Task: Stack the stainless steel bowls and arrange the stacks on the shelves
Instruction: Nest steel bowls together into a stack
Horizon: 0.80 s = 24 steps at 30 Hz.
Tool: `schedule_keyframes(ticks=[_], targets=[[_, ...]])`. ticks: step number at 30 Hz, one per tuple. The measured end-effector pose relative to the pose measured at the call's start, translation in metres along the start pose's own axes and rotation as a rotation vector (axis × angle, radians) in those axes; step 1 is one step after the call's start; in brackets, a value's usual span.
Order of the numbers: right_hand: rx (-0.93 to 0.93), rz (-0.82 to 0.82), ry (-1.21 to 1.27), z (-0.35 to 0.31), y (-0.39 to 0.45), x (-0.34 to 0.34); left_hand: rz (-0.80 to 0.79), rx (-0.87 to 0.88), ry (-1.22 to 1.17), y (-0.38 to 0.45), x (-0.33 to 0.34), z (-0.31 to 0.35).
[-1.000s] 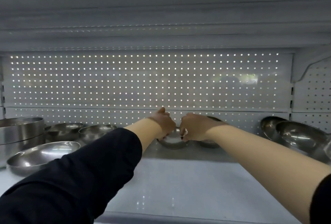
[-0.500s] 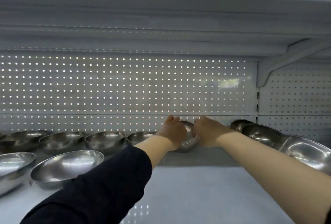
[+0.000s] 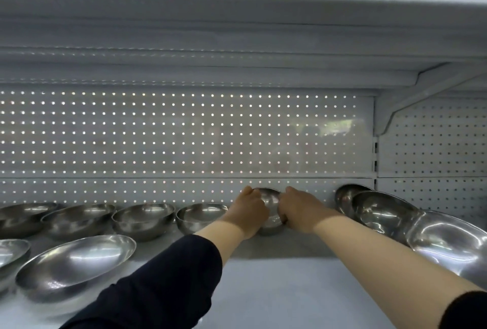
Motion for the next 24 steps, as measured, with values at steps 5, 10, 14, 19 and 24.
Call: schedule_keyframes(ticks=[5,10,14,19,24], targets=[[-0.001,0.016,0.007,0.006,-0.025,-0.034,0.003,-0.026,-0.074,-0.018,-0.033,-0.008],[-0.106,0.103,0.026,0.001,-0.061,-0.085,-0.091,-0.035,-0.115,-0.061,-0.077,-0.017],[-0.226,0.247,0.027,-0.024,-0.089,-0.127,-0.091,-0.07,-0.268,-0.115,-0.11,-0.034],[-0.35,0.359,0.022,-0.068,-0.108,-0.159,-0.149,-0.148,-0.176,-0.168,-0.122,-0.047],[-0.354,0.323,0.104,-0.104,-0.116,-0.158,-0.2,-0.176,-0.182,-0.206,-0.106,-0.052]])
Point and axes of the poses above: each hand's wrist, its own y-axis towards the middle knuckle, its own x-axis out of the palm, z = x × y, the point moved 8 cm from there along y, towards the middle knuckle, and after that the axes turned 15 degrees about -y, right-handed, at the moved point
